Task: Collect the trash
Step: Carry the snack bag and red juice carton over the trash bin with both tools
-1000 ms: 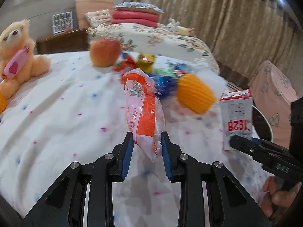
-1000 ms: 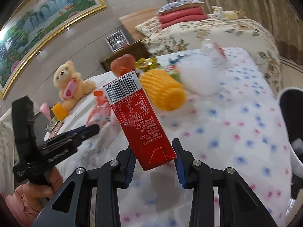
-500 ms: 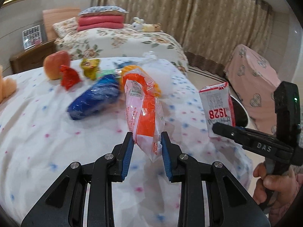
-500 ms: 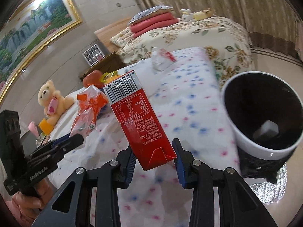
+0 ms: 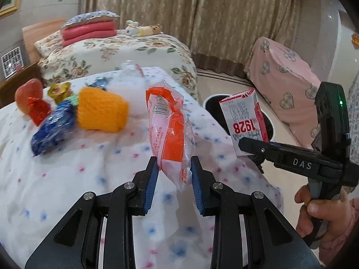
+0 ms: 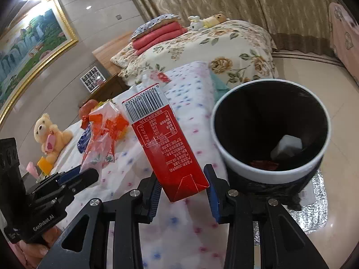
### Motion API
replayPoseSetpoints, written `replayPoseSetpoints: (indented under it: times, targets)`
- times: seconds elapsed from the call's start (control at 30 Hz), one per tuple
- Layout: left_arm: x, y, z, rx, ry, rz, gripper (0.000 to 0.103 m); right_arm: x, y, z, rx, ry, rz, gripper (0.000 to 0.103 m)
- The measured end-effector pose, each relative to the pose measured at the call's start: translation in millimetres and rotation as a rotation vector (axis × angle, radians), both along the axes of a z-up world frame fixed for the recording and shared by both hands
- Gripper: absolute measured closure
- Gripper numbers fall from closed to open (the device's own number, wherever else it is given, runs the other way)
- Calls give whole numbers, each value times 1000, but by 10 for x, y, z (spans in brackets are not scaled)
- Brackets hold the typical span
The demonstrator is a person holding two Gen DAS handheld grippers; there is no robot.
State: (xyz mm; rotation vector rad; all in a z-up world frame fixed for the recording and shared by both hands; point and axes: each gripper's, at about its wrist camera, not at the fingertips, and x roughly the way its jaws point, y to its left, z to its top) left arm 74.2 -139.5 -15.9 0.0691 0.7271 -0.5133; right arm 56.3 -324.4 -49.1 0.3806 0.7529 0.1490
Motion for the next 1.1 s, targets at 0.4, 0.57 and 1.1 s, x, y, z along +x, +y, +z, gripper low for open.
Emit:
replayPoseSetpoints:
  times: [0.4,0.57,1.1]
  targets:
    - [139,-395,-16,16,8,-63,75,-48,-402,-29,12,10,-93,66]
    - [170,-507,-29,17,14,-73,75,-48,-498,-39,8,15,-116,66]
    - [337,-973,13,26,9,-139,75,72,-882,-107,2,56,-190,66]
